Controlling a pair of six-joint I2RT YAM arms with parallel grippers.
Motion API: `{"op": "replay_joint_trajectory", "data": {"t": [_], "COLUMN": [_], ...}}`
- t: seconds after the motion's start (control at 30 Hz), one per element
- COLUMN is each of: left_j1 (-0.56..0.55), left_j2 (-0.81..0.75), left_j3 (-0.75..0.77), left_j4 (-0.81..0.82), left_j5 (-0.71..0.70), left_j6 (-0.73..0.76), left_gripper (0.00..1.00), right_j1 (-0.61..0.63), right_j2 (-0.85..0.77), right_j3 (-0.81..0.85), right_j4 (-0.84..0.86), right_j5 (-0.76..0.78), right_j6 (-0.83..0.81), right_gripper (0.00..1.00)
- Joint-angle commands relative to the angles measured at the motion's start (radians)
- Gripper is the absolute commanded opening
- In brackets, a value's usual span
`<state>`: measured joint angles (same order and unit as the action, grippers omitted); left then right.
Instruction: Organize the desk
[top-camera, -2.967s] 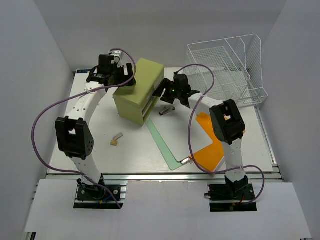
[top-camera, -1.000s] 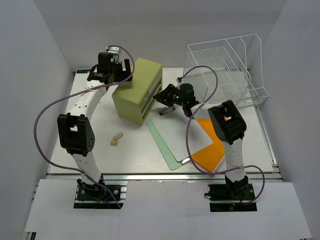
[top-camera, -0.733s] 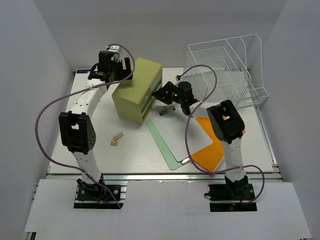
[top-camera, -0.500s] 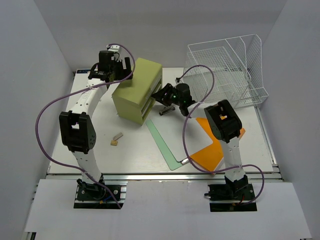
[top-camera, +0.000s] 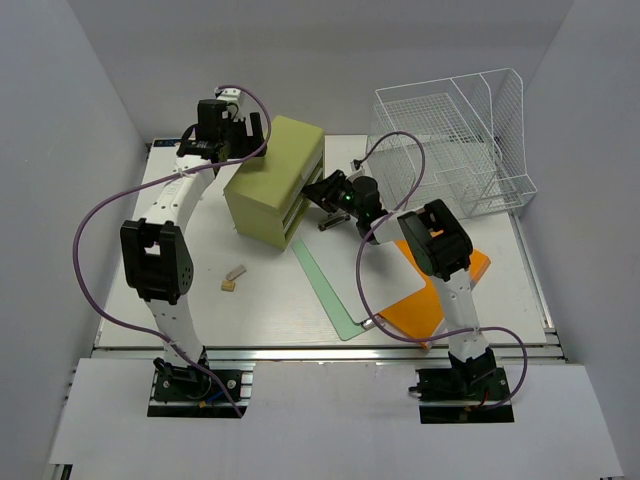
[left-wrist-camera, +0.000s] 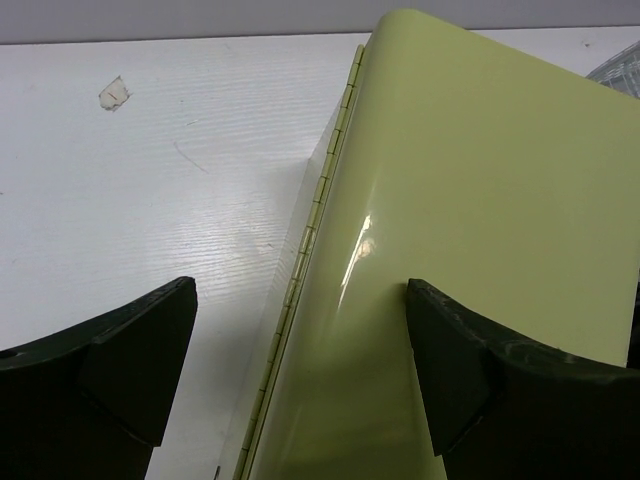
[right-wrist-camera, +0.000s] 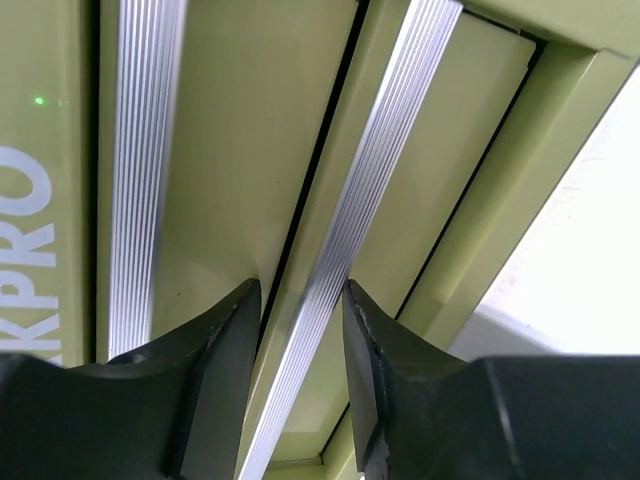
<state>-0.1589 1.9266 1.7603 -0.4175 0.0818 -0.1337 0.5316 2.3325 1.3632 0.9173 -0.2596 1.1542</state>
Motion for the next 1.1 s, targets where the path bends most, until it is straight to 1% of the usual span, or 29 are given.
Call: {"op": "replay_joint_trajectory", "data": {"t": [0.0, 0.07, 0.23, 0.27, 0.33, 0.37, 0.43, 0.47, 0.5, 0.53, 0.57, 0.8, 0.93, 1.0, 1.07], "left_j1": [0.006, 0.007, 0.007, 0.006, 0.005, 0.005, 0.007, 0.007, 0.007, 0.007, 0.007, 0.007, 0.007, 0.007, 0.007], "left_j2": [0.103, 0.112, 0.120, 0.117, 0.115, 0.115, 0.121, 0.123, 0.124, 0.129, 0.132, 0.137, 0.149, 0.167, 0.178], "left_j3": [-0.084, -0.084, -0.085, -0.093, -0.097, -0.097, -0.097, -0.096, -0.096, -0.096, -0.094, -0.107, -0.105, -0.094, -0.085], "left_j4": [-0.262, -0.260, -0.264, -0.259, -0.254, -0.254, -0.256, -0.256, -0.257, -0.260, -0.262, -0.267, -0.268, -0.274, -0.283], "left_j5": [-0.019, 0.001, 0.015, 0.021, 0.024, 0.026, 0.021, 0.018, 0.010, 0.009, 0.006, -0.040, -0.059, -0.063, -0.068], "left_j6": [0.085, 0.086, 0.086, 0.086, 0.086, 0.086, 0.085, 0.083, 0.082, 0.080, 0.078, 0.074, 0.071, 0.065, 0.063], "left_gripper": [0.93, 0.92, 0.91, 0.91, 0.91, 0.91, 0.91, 0.90, 0.90, 0.90, 0.90, 0.90, 0.90, 0.90, 0.90], "right_j1": [0.011, 0.011, 0.027, 0.027, 0.030, 0.030, 0.030, 0.030, 0.030, 0.030, 0.030, -0.015, -0.030, -0.047, -0.053], "right_j2": [0.028, 0.047, 0.087, 0.090, 0.090, 0.088, 0.076, 0.070, 0.061, 0.045, 0.035, -0.050, -0.084, -0.091, -0.093], "right_j3": [-0.019, -0.015, 0.014, 0.016, 0.016, 0.011, -0.016, -0.032, -0.048, -0.085, -0.107, -0.269, -0.318, -0.323, -0.340], "right_j4": [0.149, 0.179, 0.189, 0.190, 0.187, 0.195, 0.210, 0.218, 0.221, 0.230, 0.236, 0.244, 0.219, 0.175, 0.184], "right_j5": [0.031, 0.025, 0.016, 0.017, 0.025, 0.026, 0.031, 0.040, 0.048, 0.055, 0.065, 0.072, 0.046, 0.027, 0.016], "right_j6": [0.085, 0.108, 0.144, 0.144, 0.150, 0.145, 0.147, 0.141, 0.139, 0.141, 0.134, 0.099, 0.061, 0.044, 0.042], "right_gripper": [0.44, 0.44, 0.44, 0.39, 0.36, 0.29, 0.22, 0.13, 0.09, 0.03, 0.01, 0.00, 0.00, 0.00, 0.00]}}
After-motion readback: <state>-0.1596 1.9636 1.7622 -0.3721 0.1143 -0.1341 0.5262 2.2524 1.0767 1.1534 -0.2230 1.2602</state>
